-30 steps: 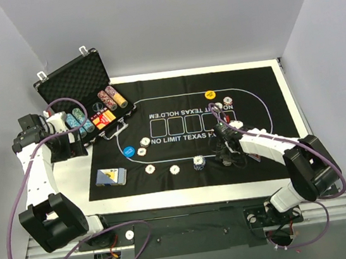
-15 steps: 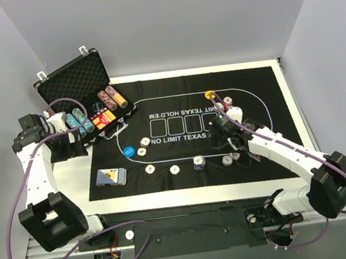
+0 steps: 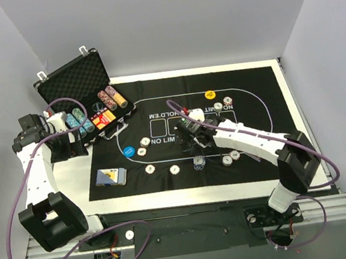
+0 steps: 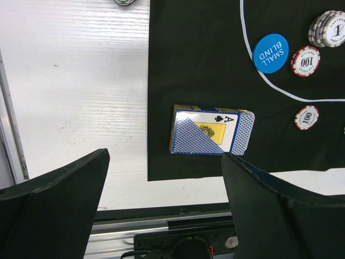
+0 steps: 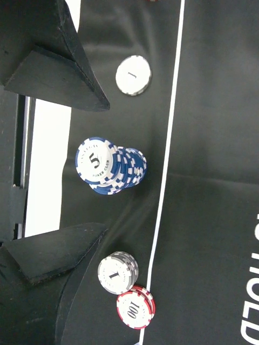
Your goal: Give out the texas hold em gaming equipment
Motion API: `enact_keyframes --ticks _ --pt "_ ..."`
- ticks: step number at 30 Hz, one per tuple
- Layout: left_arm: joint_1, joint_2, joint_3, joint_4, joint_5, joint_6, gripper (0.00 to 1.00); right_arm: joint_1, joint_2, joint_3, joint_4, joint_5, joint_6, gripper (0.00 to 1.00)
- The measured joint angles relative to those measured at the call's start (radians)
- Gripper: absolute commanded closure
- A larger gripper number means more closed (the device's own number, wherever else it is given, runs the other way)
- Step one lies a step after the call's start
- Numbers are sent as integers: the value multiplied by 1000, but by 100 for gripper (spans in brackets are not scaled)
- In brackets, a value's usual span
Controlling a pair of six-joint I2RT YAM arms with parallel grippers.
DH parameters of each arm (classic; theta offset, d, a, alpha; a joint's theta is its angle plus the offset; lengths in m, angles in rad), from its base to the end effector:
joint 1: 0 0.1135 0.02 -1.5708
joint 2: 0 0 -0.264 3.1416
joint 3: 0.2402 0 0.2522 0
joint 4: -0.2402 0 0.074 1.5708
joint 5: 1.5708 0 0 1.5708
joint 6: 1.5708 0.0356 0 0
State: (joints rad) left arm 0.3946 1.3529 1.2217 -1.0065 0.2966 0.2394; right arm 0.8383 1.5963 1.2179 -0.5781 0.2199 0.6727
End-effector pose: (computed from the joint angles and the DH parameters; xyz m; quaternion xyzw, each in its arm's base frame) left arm 0.2431 0.0900 0.3006 -0.0432 0.9655 -0.0709 0.2469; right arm 0.2326 0.2470 0.2538 -0.0453 0.9469 0.1299 0.2905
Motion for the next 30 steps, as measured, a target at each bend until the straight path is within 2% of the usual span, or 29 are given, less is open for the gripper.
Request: enact_keyframes --ticks 15,30 --pt "0 0 -1 0 0 0 3 34 71 -26 -13 -11 -22 23" --pt "0 0 -3 1 0 0 3 5 72 -116 68 -45 -14 47"
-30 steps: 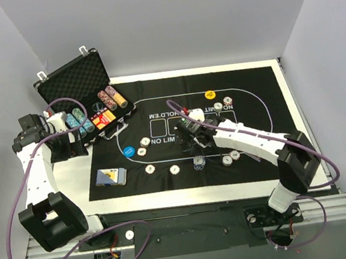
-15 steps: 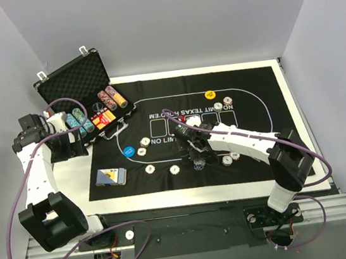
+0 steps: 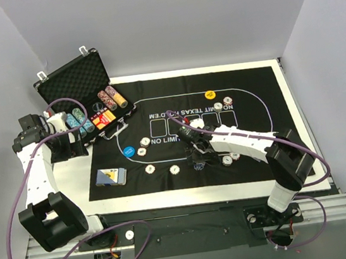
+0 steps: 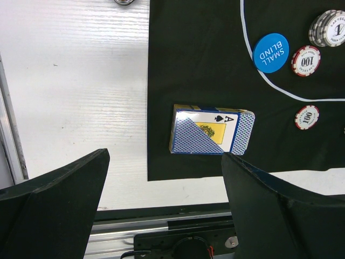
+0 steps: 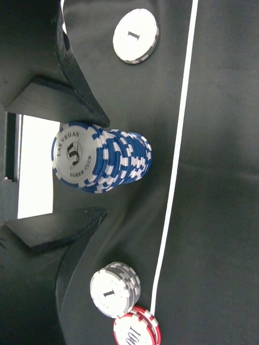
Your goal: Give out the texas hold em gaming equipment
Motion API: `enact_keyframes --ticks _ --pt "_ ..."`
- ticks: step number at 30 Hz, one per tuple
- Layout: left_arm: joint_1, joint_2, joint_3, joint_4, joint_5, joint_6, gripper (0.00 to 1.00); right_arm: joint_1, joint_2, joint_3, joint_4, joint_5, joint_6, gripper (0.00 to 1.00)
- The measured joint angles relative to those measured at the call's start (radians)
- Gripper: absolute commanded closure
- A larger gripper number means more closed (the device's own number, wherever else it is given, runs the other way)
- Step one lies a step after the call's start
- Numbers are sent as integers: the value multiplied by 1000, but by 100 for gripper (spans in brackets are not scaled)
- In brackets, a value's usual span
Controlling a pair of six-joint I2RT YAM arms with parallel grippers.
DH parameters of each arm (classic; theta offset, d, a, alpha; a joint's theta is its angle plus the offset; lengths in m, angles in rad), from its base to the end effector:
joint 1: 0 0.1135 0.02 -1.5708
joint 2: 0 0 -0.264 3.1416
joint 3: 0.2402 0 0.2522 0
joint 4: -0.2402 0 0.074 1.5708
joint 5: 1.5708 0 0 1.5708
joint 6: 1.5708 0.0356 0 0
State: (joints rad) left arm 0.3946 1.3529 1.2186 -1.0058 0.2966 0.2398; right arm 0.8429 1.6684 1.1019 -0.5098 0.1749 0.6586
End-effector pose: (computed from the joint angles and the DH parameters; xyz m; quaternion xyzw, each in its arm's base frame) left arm 0.2429 0.0899 0.2997 -0.0432 0.9657 -0.0712 0.2458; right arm 0.2284 0.2470 0.1994 -0.0676 0.9638 0.1044 0.2360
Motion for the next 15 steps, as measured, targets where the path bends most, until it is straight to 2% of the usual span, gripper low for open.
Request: enact_keyframes --ticks 10,15 --pt "0 0 -1 0 0 1 3 0 0 -7 18 -14 6 65" --pt "0 0 -1 0 0 1 3 0 -1 -7 18 -15 6 66"
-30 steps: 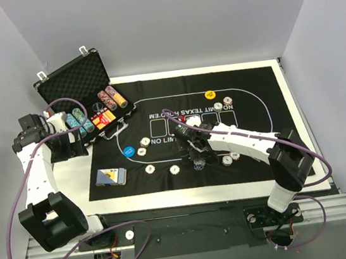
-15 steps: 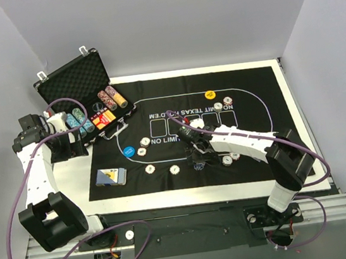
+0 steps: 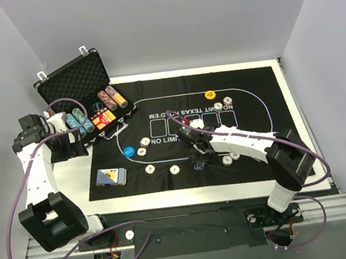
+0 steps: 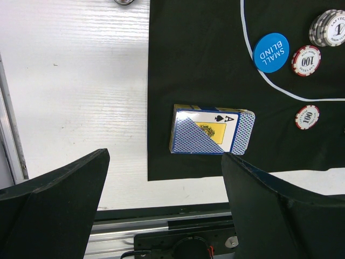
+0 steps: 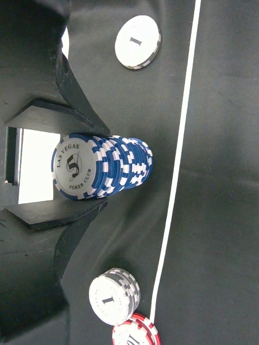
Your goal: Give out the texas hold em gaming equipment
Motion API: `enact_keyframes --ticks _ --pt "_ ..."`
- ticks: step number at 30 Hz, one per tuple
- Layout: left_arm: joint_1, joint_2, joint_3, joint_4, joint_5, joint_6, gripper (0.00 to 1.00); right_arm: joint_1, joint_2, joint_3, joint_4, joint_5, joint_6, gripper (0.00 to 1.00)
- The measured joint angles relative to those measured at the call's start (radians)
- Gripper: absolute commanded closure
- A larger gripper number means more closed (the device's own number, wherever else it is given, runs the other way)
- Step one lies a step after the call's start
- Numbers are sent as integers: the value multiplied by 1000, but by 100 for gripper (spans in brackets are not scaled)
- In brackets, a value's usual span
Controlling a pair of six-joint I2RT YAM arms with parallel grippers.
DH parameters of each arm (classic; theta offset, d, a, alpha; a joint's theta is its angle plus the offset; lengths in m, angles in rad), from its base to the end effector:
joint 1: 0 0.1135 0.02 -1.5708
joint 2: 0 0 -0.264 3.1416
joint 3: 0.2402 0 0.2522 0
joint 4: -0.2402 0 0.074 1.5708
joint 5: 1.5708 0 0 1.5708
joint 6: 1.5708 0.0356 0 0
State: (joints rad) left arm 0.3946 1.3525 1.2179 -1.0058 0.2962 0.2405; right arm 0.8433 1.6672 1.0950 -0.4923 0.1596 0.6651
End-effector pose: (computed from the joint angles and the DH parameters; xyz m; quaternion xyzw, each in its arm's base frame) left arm 0.2428 0.0899 0.2996 -0.0430 0.9658 -0.0710 0.2457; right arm 0.2282 0.2477 0.1986 -0.0660 0.9630 0.1147 0.2348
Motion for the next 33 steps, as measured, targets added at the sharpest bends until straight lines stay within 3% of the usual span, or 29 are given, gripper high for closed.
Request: enact_keyframes --ticks 5,16,33 --pt "0 0 0 0 0 0 3 1 -11 0 -5 0 0 70" --pt "0 0 0 0 0 0 3 3 -23 0 -38 1 -4 62" --pt "0 -2 -13 5 0 0 3 3 25 75 -40 1 -21 61"
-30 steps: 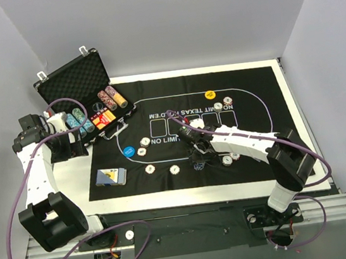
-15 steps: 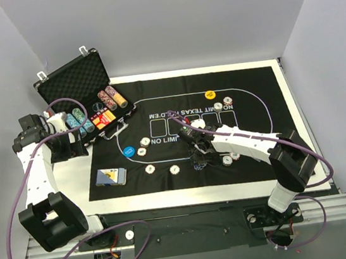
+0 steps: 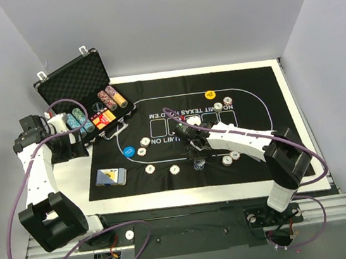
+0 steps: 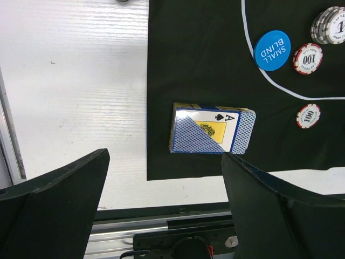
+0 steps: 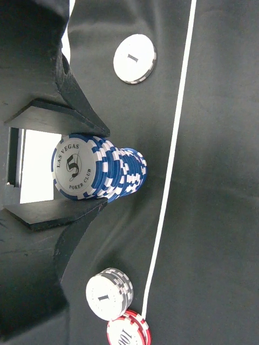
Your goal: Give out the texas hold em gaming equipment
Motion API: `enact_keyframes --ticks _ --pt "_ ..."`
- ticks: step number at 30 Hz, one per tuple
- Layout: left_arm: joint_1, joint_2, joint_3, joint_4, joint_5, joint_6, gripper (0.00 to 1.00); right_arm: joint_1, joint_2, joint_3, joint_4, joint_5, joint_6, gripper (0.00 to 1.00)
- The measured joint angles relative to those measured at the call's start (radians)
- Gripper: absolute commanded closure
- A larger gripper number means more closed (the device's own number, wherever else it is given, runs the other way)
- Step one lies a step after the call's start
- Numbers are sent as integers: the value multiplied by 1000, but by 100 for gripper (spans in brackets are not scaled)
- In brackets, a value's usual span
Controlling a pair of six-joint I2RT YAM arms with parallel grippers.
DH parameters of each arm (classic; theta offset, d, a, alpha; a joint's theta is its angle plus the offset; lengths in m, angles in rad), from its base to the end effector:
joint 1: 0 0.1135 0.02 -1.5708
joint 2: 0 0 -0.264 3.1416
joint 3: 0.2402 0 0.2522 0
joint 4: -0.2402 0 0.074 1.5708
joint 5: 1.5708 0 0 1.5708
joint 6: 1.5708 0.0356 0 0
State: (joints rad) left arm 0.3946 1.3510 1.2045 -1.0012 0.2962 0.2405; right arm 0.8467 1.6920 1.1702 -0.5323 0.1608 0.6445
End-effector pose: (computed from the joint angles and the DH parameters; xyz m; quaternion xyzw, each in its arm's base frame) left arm 0.2421 0.0896 0.2962 -0.0435 0.9665 -0.0722 0.2423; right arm 0.2349 0.2570 0.2106 -0.0768 0.9608 0.1157 0.2398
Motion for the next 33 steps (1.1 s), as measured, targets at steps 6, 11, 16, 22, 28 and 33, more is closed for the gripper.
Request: enact_keyframes --ticks 6,11,16,22,28,33 --pt "0 -3 -2 0 0 0 3 0 12 -1 3 0 -6 61" --pt "0 -5 -2 1 0 0 3 0 12 -18 12 3 -7 60" --pt "0 -6 -2 0 0 1 3 0 12 -18 15 4 -7 58" --pt "0 -7 -2 0 0 1 3 0 12 -18 20 3 -10 53" --pt "0 -8 -2 0 0 3 3 0 8 -26 29 6 -10 57" --pt "0 -8 -2 0 0 3 3 0 3 -30 29 6 -10 61"
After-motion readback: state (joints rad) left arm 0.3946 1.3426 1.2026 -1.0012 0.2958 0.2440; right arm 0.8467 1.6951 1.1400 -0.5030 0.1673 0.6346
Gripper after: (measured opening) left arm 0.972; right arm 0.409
